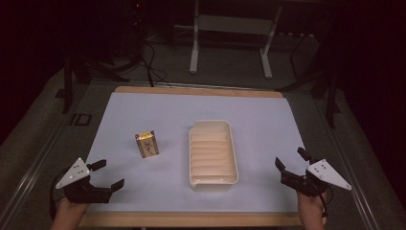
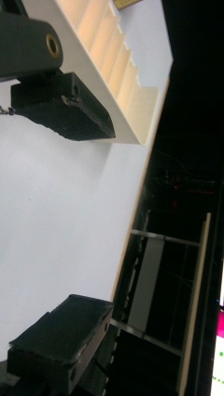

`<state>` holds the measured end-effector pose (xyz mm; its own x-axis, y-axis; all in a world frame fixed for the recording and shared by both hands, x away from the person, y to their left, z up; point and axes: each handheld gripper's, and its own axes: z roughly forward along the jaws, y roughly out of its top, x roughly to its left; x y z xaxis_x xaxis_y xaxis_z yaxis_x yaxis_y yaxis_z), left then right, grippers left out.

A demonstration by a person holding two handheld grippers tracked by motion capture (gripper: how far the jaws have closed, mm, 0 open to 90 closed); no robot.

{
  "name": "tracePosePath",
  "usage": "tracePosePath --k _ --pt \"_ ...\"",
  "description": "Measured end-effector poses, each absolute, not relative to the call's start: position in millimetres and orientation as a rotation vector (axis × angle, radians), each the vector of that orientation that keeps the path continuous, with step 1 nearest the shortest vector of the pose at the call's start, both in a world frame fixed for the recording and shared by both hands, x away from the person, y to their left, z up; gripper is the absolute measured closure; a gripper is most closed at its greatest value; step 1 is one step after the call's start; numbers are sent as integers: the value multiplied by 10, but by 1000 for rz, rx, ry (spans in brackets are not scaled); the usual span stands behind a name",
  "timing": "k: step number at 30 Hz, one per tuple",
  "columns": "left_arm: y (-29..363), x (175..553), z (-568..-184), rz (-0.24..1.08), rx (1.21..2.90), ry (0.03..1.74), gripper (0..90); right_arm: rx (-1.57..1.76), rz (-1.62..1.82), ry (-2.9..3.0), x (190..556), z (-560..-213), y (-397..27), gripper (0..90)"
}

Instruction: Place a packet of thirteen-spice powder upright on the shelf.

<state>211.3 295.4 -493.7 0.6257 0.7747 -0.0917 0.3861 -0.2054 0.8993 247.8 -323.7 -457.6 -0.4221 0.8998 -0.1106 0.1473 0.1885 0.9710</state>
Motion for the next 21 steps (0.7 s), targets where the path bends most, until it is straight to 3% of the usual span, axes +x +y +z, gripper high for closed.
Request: tracePosePath --k 10,21 --pt "2841 2157 -4926 413 2098 799 15 965 1299 1786 2474 -4611 -3174 146" --pt "2745 2248 -4884 217 2408 704 15 939 1291 1876 2482 -4662 -3102 146"
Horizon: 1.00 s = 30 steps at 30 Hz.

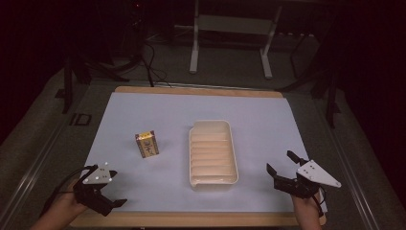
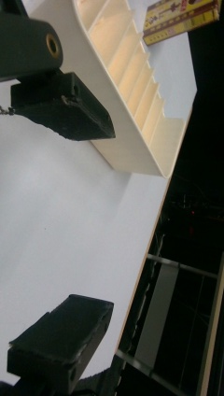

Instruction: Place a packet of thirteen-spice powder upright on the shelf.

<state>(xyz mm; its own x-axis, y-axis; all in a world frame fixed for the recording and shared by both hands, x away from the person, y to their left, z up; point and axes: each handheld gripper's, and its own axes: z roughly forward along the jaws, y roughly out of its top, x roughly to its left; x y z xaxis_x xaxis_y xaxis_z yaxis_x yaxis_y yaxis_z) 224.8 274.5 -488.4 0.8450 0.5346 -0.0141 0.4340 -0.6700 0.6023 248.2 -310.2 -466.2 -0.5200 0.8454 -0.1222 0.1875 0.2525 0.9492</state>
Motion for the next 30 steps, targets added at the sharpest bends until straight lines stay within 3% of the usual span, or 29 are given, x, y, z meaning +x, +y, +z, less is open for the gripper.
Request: tracePosePath --k 7,12,17,27,30 --pt "2722 2311 -4844 91 2560 733 16 918 1282 1914 2476 -4657 -3070 145" --pt "2691 2346 -4852 69 2693 767 16 889 1267 1967 2471 -4648 -3064 146" --pt "2705 2400 -4829 -24 2721 862 16 858 1249 1989 2451 -4664 -3072 146" --pt "2742 2489 -4821 -175 2764 890 16 837 1255 2010 2426 -4676 -3062 146" --pt "2721 2504 -4805 -131 2801 895 16 819 1252 2010 2416 -4675 -3050 146"
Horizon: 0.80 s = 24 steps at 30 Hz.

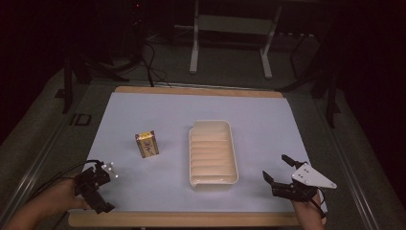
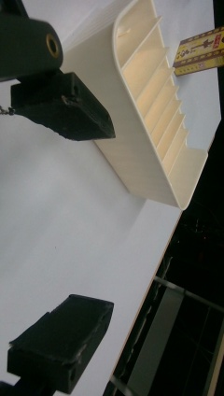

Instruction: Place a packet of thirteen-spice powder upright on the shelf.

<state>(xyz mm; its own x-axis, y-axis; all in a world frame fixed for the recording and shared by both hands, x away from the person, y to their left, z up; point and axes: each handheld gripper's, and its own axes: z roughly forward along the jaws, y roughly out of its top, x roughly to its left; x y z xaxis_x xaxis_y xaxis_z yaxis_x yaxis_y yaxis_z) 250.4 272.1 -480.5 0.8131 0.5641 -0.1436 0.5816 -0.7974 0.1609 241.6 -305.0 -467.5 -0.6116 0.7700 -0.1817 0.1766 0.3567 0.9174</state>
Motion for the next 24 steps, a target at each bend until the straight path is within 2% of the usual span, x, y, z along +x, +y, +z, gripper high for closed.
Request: tracePosePath --k 2,12,20,21,23,24 --pt "2709 2522 -4760 -80 2811 868 16 818 1254 2012 2410 -4677 -3051 146" --pt "2640 2672 -4560 -79 2798 791 16 827 1260 2017 2399 -4702 -3065 146" --pt "2537 2784 -4395 10 2836 727 41 825 1253 2023 2404 -4718 -3064 146" --pt "2536 2814 -4375 -21 2829 734 40 827 1254 2026 2407 -4719 -3068 146" --pt "2513 2851 -4321 23 2837 723 41 830 1254 2026 2410 -4724 -3070 146" --pt "2502 2870 -4294 2 2831 717 41 832 1254 2035 2412 -4724 -3069 146"
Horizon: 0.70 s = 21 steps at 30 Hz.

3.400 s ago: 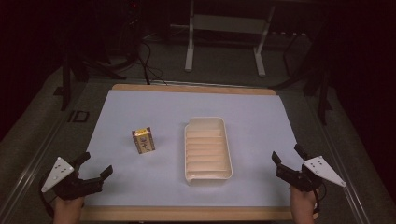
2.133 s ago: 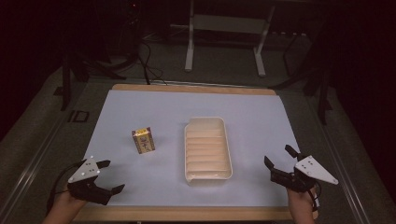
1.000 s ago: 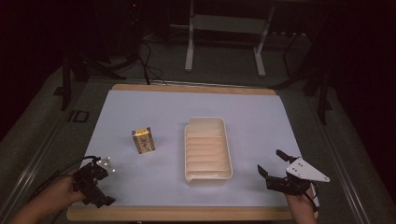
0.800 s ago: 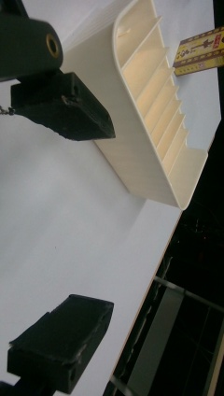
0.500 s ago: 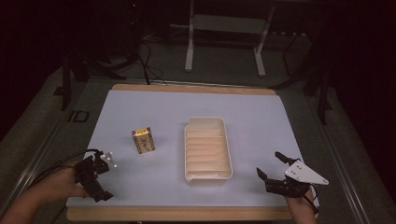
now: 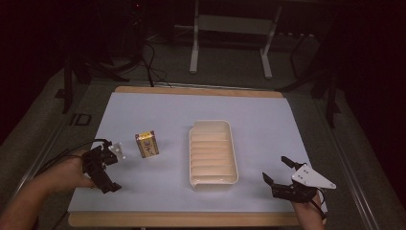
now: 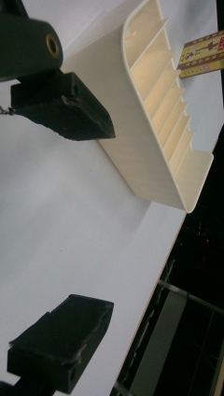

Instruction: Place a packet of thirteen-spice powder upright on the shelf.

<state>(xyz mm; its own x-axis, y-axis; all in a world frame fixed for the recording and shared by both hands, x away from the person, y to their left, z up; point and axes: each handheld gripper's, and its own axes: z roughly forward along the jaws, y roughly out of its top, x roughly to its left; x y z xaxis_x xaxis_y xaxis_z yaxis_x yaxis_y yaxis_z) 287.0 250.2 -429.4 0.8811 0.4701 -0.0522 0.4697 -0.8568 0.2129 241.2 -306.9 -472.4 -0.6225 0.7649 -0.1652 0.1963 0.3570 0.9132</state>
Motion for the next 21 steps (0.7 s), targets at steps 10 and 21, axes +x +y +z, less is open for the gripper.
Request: tracePosePath --k 10,21 --pt "2356 3089 -3991 96 2808 617 55 816 1254 2057 2414 -4740 -3045 147" --pt "2257 3385 -3819 210 2859 546 152 783 1286 2067 2388 -4726 -3015 149"
